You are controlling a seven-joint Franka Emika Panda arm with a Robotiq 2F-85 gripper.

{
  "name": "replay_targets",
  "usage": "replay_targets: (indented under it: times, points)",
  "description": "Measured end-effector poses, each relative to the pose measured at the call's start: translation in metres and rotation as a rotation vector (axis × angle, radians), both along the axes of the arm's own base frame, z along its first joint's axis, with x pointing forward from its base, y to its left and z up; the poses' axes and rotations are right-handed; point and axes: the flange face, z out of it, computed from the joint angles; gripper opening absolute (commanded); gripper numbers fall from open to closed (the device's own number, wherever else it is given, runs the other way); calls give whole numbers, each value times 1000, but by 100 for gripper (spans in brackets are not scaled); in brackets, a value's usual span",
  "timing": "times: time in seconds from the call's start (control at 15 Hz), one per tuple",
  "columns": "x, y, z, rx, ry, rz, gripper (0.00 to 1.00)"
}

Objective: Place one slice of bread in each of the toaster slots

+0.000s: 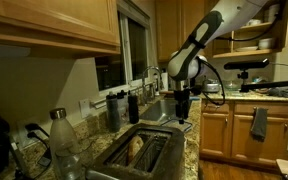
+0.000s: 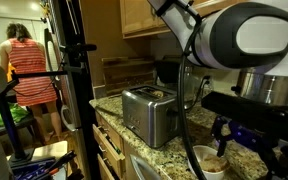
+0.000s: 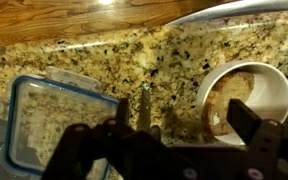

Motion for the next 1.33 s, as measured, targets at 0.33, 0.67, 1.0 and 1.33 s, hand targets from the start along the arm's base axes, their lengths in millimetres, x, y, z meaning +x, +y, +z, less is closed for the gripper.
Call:
replay_targets:
  times: [0.33,0.67,1.0,1.33]
  points:
    - [1,2,1,5,5,11,100]
    - [3,6,1,6,5,19,100]
    - [7,16,-1,14,2,27,100]
    - [17,40,-9,59,-8,23,100]
